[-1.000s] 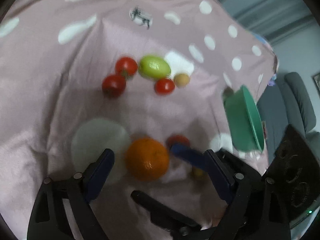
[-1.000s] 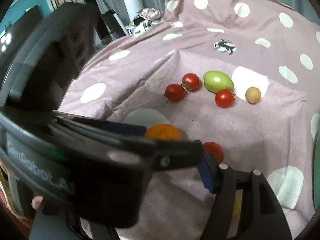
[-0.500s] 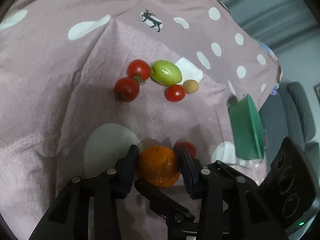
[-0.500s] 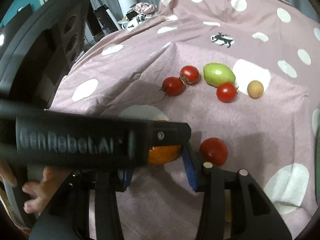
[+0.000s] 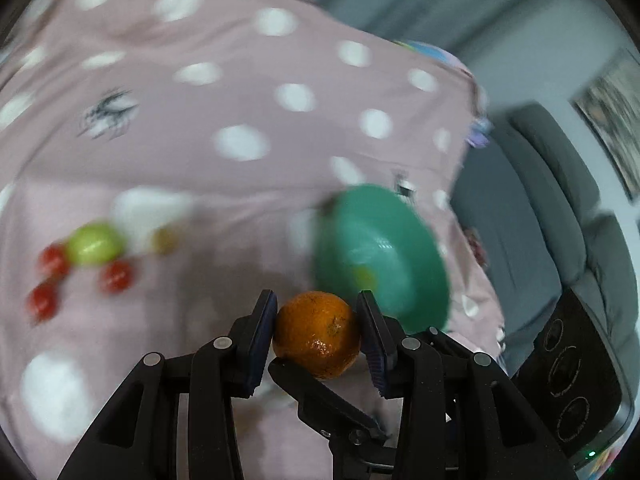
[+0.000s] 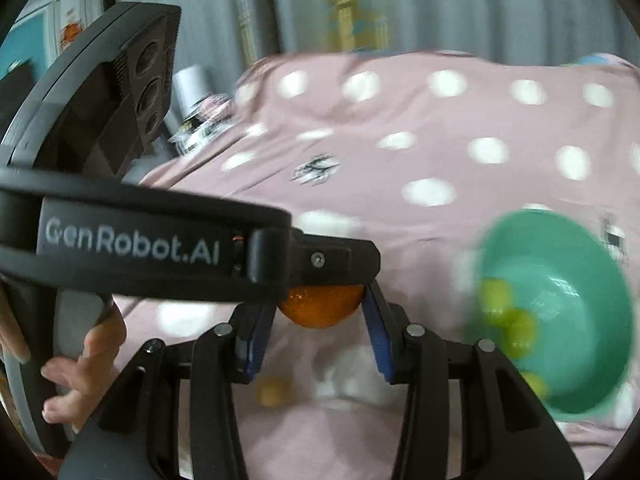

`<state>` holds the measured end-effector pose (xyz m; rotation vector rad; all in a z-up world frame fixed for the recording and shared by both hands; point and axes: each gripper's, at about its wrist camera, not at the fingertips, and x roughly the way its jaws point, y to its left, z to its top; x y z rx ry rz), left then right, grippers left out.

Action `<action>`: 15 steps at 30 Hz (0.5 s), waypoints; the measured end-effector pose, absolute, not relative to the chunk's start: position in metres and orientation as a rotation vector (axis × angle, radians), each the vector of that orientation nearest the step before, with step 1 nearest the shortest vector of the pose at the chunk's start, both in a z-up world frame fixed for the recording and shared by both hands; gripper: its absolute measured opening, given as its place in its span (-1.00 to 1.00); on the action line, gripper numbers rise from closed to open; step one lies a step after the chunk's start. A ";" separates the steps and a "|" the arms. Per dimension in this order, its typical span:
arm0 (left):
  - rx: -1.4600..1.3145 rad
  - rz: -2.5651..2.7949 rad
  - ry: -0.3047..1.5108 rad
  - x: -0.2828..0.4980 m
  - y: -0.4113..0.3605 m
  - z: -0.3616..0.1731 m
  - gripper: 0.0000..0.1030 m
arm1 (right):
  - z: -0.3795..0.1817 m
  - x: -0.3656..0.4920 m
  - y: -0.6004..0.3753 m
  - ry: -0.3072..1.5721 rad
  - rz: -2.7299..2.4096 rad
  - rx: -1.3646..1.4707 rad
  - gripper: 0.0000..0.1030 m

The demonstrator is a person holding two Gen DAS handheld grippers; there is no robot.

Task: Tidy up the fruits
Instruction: 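Carry the orange into the teal bowl and open the left gripper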

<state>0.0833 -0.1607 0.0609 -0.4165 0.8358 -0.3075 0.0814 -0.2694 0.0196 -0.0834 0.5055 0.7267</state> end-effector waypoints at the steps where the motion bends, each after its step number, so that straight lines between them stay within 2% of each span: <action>1: -0.394 -0.335 0.832 0.092 -0.180 0.064 -0.20 | 0.021 0.084 -0.284 0.494 0.698 -0.074 -0.14; 7: -0.302 -0.450 0.868 0.134 -0.275 0.056 -0.20 | 0.012 0.106 -0.377 0.492 0.527 0.042 -0.13; 15: -0.293 -0.455 0.971 0.161 -0.308 0.017 -0.20 | -0.019 0.133 -0.407 0.584 0.405 0.062 -0.11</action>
